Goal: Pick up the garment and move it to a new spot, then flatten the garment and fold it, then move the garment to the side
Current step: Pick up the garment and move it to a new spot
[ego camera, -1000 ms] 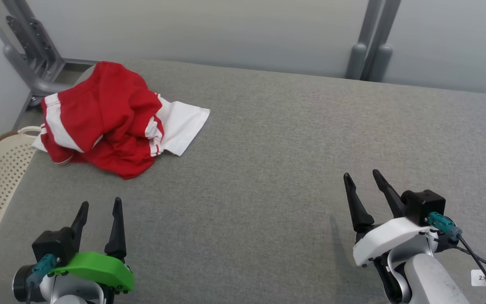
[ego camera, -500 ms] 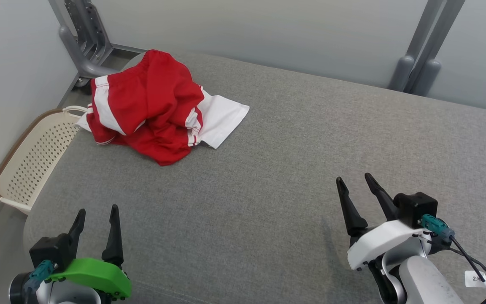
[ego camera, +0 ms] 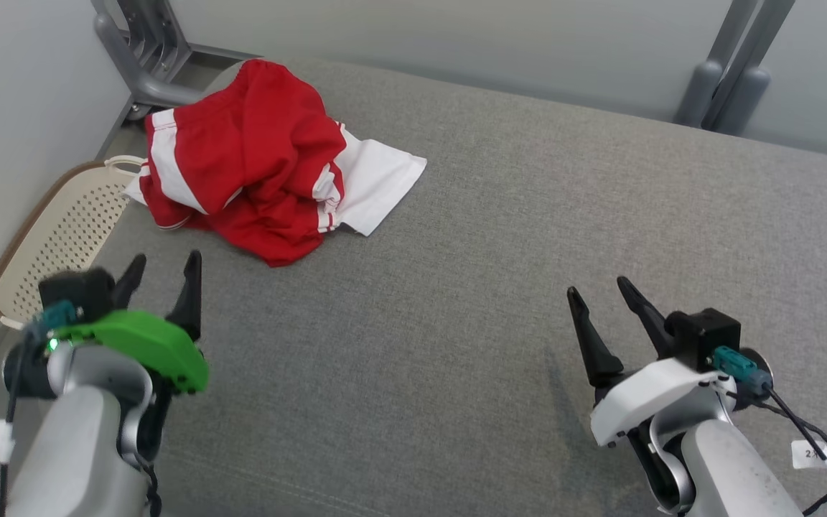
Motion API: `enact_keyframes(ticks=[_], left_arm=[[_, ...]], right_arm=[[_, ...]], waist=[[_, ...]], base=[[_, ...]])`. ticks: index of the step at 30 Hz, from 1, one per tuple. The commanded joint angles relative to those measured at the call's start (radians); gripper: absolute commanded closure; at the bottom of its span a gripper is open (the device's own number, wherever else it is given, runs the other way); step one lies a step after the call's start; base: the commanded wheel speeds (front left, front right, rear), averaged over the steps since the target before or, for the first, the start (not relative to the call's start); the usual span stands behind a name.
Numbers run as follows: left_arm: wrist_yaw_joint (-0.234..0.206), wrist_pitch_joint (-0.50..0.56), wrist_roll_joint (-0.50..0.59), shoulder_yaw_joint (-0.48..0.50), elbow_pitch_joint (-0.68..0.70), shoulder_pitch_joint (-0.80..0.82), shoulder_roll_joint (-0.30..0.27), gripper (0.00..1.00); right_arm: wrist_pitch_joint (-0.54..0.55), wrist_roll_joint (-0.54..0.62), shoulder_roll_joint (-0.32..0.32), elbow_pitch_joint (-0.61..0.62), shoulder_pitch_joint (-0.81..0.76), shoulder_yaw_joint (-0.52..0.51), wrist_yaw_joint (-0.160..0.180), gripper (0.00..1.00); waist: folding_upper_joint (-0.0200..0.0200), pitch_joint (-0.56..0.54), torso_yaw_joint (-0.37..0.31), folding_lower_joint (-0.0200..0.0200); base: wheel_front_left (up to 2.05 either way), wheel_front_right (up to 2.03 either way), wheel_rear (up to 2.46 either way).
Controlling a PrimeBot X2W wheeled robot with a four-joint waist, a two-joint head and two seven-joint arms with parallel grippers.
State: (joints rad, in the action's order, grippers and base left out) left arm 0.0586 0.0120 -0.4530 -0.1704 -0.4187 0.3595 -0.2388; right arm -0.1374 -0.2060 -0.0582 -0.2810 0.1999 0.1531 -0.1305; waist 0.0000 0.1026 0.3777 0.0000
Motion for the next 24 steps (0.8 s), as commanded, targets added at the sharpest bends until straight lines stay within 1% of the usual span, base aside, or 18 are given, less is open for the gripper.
enact_keyframes(ticks=[1,5,7,11,12,17,19,24], left_arm=[[0.004,0.022,-0.002,-0.001,-0.026,0.056,-0.014,0.00],[0.002,0.107,0.014,-0.015,-0.126,0.209,-0.038,0.00],[-0.010,0.146,0.020,-0.013,-0.166,0.280,-0.052,0.00],[-0.019,0.187,0.001,0.006,-0.235,0.387,-0.065,0.00],[-0.019,0.187,0.001,0.006,-0.235,0.387,-0.065,0.00],[-0.052,0.245,-0.020,0.033,-0.322,0.482,-0.078,0.00],[-0.064,0.234,-0.013,0.037,-0.341,0.508,-0.086,0.00],[-0.103,0.249,-0.021,0.051,-0.410,0.541,-0.098,0.00]], right_arm=[[0.010,0.013,-0.012,0.018,0.022,0.009,0.000,0.00],[0.044,0.017,-0.038,0.077,0.060,0.040,0.000,0.00],[0.066,0.018,-0.051,0.106,0.083,0.066,0.000,0.00],[0.104,0.010,-0.075,0.154,0.109,0.118,0.000,0.00],[0.104,0.010,-0.075,0.154,0.109,0.118,0.000,0.00],[0.141,0.007,-0.106,0.203,0.120,0.162,0.000,0.00],[0.151,0.009,-0.115,0.217,0.123,0.169,0.000,0.00],[0.162,0.011,-0.131,0.243,0.131,0.183,0.000,0.00]], waist=[[0.0000,0.051,-0.016,0.0000],[0.0000,0.129,-0.048,0.0000],[0.0000,0.173,-0.066,0.0000],[0.0000,0.248,-0.094,0.0000],[0.0000,0.248,-0.094,0.0000],[0.0000,0.323,-0.118,0.0000],[0.0000,0.346,-0.125,0.0000],[0.0000,0.379,-0.141,0.0000]], base=[[0.00,0.00,0.00],[0.00,0.00,0.00],[0.00,0.00,0.00],[0.00,0.00,0.00],[0.00,0.00,0.00],[0.00,0.00,0.00],[0.00,0.00,0.00],[0.00,0.00,0.00]])
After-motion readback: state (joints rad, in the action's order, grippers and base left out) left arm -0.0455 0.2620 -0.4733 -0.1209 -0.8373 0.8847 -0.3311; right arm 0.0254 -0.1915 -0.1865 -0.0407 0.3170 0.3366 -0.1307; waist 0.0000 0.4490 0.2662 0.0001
